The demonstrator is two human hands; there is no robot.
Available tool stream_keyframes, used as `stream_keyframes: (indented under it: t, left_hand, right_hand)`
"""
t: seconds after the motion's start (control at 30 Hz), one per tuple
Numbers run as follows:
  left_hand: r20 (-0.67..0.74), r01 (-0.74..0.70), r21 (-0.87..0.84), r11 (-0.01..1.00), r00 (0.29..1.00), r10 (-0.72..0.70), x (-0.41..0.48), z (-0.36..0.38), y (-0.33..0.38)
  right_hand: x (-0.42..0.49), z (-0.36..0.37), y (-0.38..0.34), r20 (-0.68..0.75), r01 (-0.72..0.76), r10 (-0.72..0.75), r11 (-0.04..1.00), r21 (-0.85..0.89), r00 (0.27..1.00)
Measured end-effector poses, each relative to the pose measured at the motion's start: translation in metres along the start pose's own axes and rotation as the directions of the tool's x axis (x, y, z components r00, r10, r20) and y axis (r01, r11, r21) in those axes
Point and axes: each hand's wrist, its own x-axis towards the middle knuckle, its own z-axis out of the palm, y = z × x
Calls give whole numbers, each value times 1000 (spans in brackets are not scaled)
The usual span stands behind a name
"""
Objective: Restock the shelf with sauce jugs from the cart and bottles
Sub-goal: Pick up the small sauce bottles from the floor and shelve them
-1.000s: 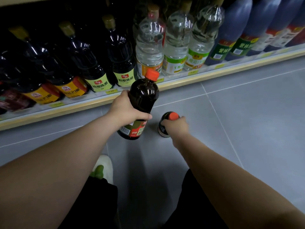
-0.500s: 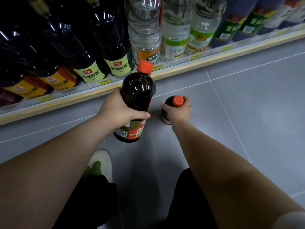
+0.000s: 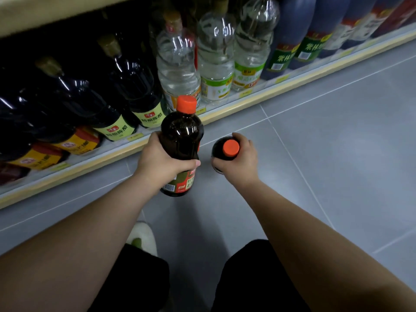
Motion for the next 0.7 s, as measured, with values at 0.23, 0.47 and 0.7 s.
stream_keyframes:
  t: [0.23, 0.47, 0.7]
  left_hand:
    - [35, -6, -20, 1000, 999, 7, -52, -74, 94]
    - [22, -68, -45, 997, 997, 69, -148, -166, 209]
    - [-167, -143, -148, 979, 979, 118, -252, -255, 284]
  right_hand:
    - [-53, -89, -130, -18, -24, 25, 997, 69, 1000]
    - [-118, -195, -281, 24, 44, -47, 992, 121, 999]
    - [-179, -264, -402, 12, 183, -189, 965, 190, 982]
